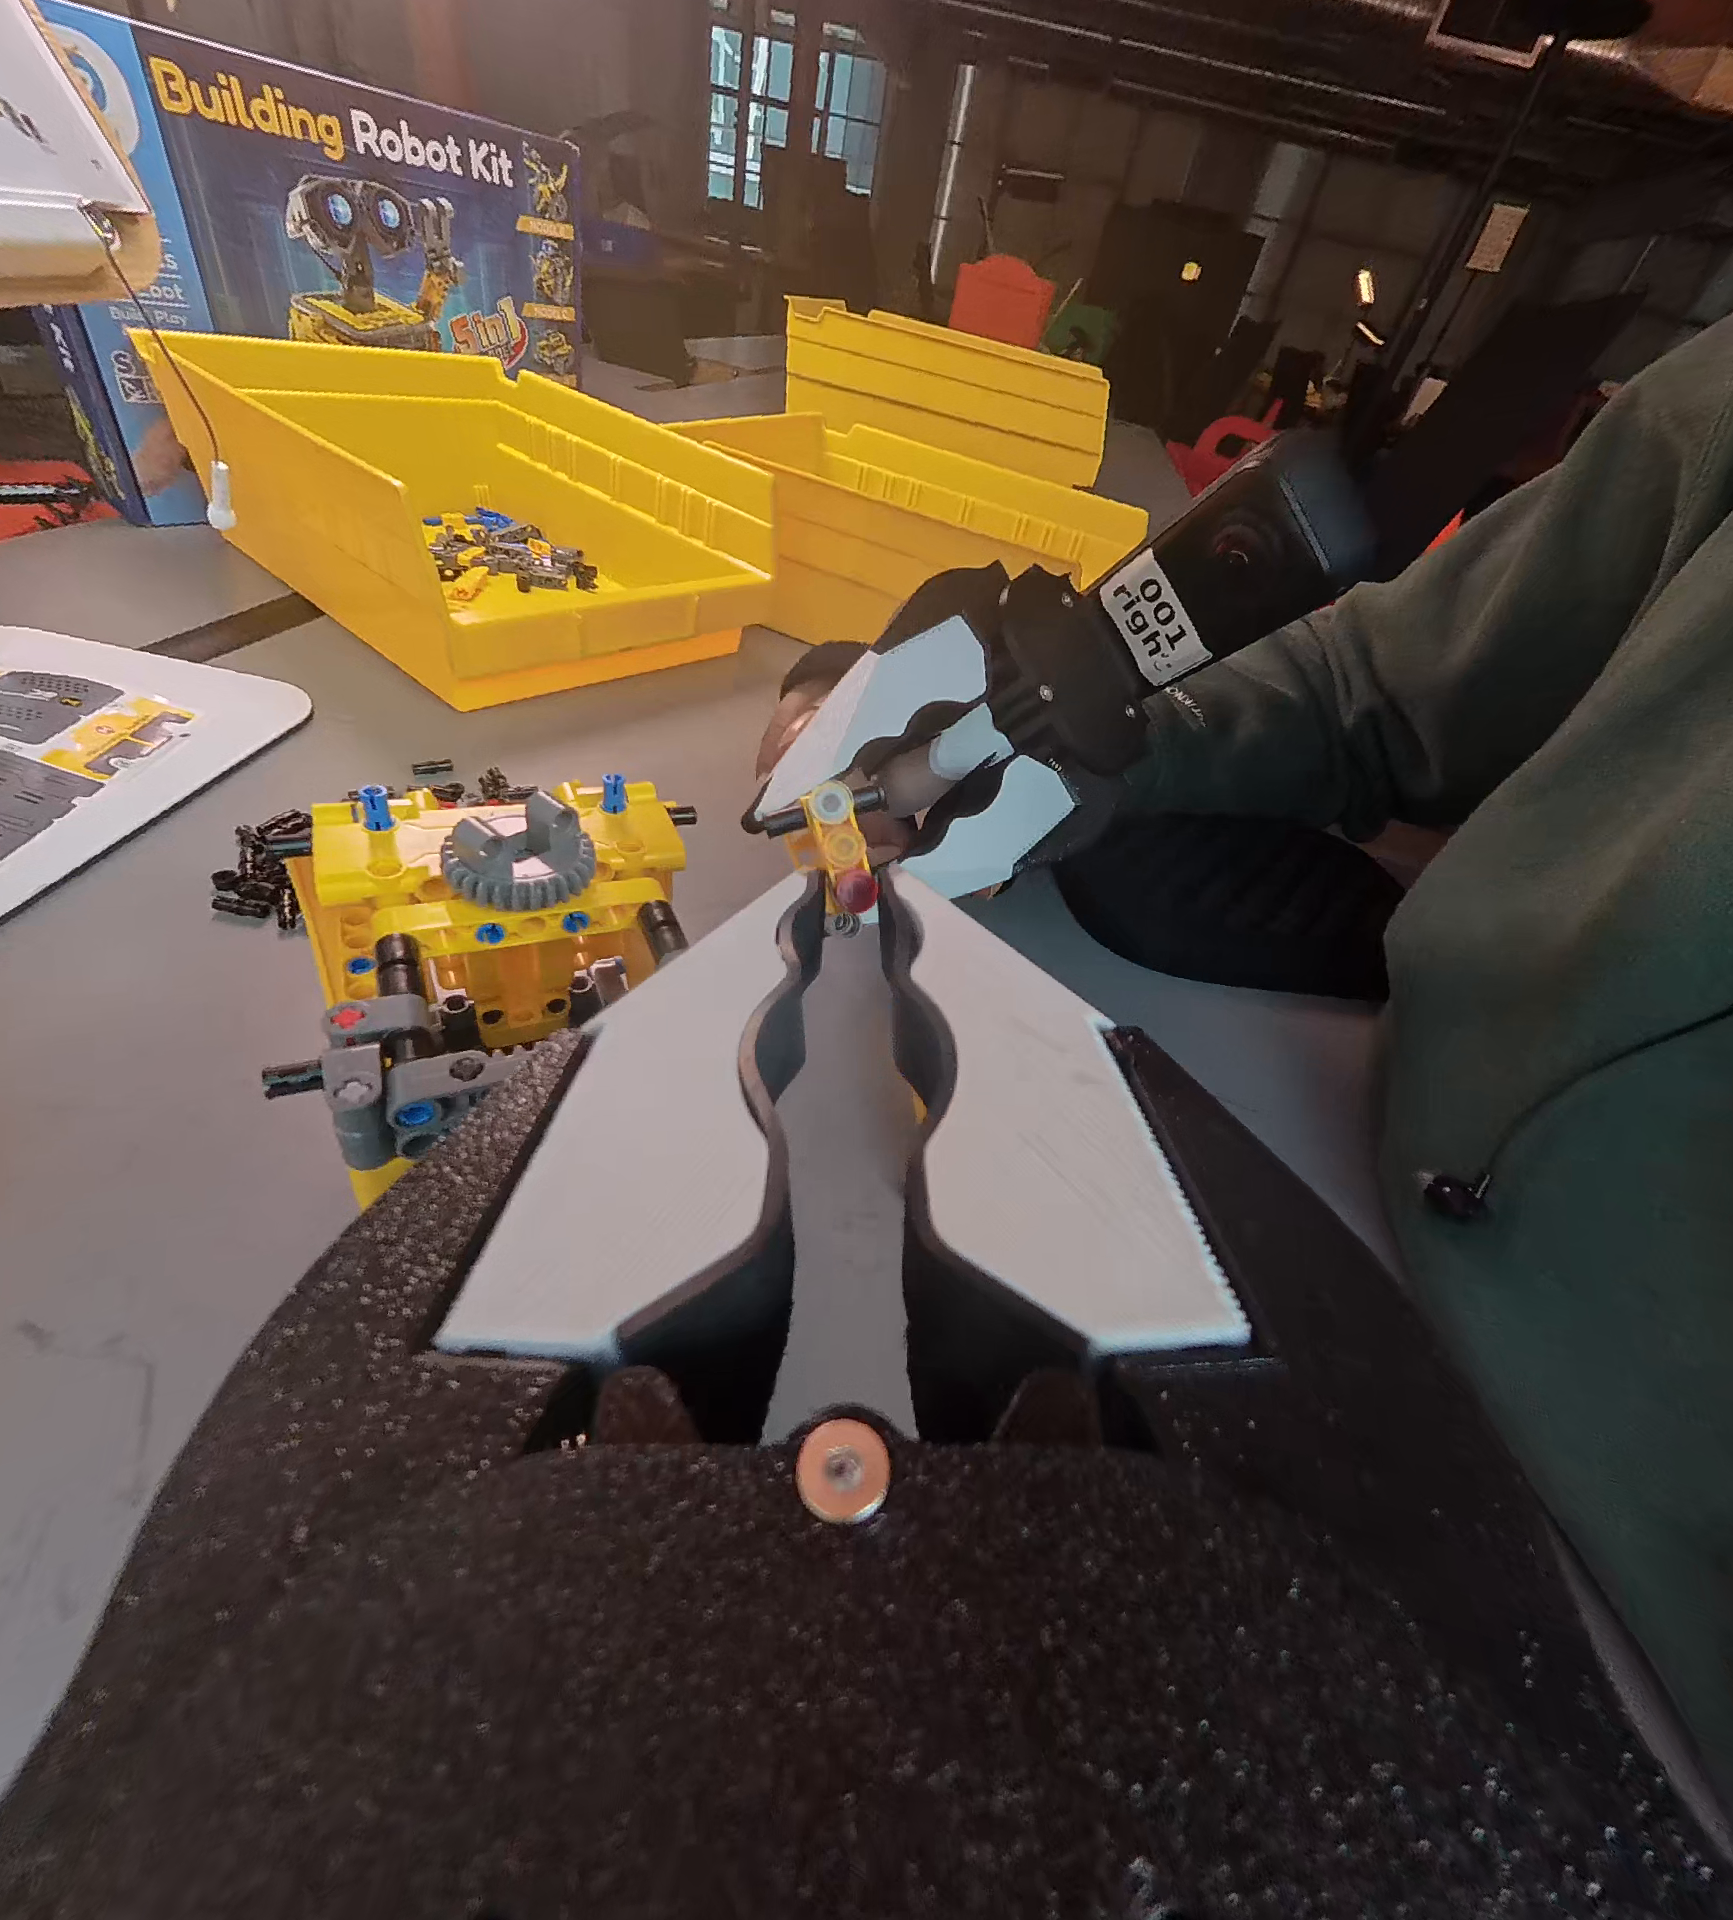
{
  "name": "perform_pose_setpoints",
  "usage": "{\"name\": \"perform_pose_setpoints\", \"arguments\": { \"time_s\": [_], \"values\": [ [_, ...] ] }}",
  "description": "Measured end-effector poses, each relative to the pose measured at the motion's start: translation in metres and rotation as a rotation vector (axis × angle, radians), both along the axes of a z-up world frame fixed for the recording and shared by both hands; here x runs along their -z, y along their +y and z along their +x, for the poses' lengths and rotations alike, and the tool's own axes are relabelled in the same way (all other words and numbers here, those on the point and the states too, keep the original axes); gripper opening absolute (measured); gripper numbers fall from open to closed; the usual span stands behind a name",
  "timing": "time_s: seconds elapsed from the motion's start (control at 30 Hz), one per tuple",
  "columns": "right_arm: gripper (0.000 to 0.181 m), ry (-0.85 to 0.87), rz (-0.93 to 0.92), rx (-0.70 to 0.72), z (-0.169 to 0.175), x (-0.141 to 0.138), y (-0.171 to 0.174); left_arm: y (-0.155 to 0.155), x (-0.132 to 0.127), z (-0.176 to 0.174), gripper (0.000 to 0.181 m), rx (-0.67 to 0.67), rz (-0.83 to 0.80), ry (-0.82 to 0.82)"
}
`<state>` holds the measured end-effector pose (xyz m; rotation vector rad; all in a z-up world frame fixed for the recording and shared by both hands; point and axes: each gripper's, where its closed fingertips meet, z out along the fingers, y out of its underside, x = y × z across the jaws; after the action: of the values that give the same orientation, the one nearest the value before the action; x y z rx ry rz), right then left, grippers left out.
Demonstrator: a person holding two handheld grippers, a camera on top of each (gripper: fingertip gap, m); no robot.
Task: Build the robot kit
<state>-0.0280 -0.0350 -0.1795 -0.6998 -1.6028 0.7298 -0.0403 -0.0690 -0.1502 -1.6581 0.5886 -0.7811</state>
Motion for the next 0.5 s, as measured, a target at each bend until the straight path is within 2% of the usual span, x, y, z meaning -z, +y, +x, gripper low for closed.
{"name": "perform_pose_setpoints", "arguments": {
  "time_s": [0.17,0.37,0.5],
  "values": [
    [0.025,-0.012,-0.053,0.0,0.0,0.0,0.003,0.007,0.0,-0.005,0.007,-0.061,-0.045,-0.014],
    [0.027,0.023,0.002,0.085,-0.001,-0.01,0.012,0.019,-0.004,-0.012,0.006,-0.128,-0.171,-0.198],
    [0.026,0.018,0.029,0.104,-0.003,-0.01,0.011,0.021,-0.004,-0.015,0.006,-0.133,-0.208,-0.255]
  ]
}}
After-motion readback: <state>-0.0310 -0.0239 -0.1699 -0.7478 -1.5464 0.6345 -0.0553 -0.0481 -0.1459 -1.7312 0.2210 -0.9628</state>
